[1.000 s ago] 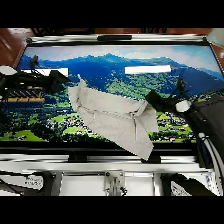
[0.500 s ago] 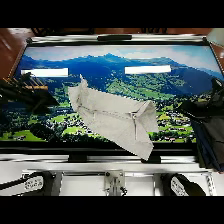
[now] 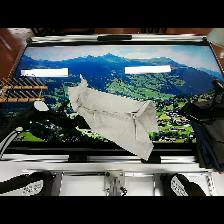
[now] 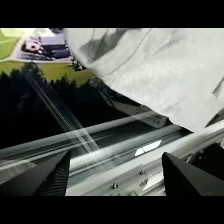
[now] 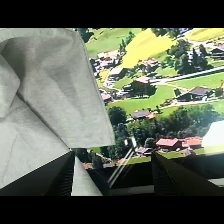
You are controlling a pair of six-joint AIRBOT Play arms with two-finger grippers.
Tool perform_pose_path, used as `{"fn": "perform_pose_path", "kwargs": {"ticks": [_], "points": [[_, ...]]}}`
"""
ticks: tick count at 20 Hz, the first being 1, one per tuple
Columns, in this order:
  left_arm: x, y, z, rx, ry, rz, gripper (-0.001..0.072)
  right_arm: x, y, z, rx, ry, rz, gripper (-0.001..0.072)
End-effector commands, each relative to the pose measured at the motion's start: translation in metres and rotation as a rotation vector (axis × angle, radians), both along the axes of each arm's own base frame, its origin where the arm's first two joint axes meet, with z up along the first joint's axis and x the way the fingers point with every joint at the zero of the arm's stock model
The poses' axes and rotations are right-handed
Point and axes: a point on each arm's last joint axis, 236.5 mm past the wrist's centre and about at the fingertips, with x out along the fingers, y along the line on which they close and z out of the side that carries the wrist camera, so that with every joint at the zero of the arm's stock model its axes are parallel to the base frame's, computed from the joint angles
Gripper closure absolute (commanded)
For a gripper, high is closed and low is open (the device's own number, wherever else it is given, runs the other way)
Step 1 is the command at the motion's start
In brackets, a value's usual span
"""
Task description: Fold the shirts.
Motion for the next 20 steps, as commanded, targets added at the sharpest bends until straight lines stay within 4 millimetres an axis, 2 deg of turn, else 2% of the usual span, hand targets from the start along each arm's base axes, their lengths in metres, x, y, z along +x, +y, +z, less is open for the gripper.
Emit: {"fn": "perform_pose_path", "kwargs": {"ticks": [1,5,9,10,11,12,13,14,15,17,20], "points": [[-0.003,-0.026,-0.027,0.03,0.029,0.046,0.002,0.002,-0.001,0.001,-0.008,-0.012,0.013,0.0122],[0.027,-0.044,-0.032,0.022,-0.066,0.148,0.003,0.002,-0.001,0.001,-0.016,-0.017,0.033,0.0122],[0.043,-0.058,-0.035,-0.014,-0.073,0.238,0.0042,0.008,-0.004,0.003,-0.028,-0.044,0.025,0.0122],[0.044,-0.062,-0.038,-0.017,-0.071,0.248,0.0118,0.01,-0.005,0.003,-0.03,-0.054,0.02,0.0122],[0.044,-0.064,-0.04,-0.015,-0.071,0.247,0.0268,0.013,-0.005,0.0,-0.025,-0.066,0.012,0.0122],[0.043,-0.064,-0.04,-0.014,-0.077,0.24,0.0351,0.011,0.0,-0.009,-0.008,-0.061,0.017,0.0122],[0.043,-0.064,-0.04,-0.015,-0.08,0.231,0.0451,0.006,0.003,-0.025,0.001,-0.044,0.026,0.0122],[0.042,-0.065,-0.038,-0.022,-0.091,0.206,0.06,-0.001,0.006,-0.044,0.009,-0.018,0.04,0.0121],[0.041,-0.066,-0.034,-0.033,-0.1,0.177,0.0677,-0.007,0.012,-0.066,0.026,0.001,0.077,0.012],[0.041,-0.068,-0.024,-0.061,-0.128,0.107,0.0677,-0.013,0.034,-0.101,0.131,0.042,0.1,0.012],[0.04,-0.065,-0.01,-0.088,-0.157,0.039,0.0678,-0.011,0.062,-0.128,0.297,0.086,0.132,0.012]]}}
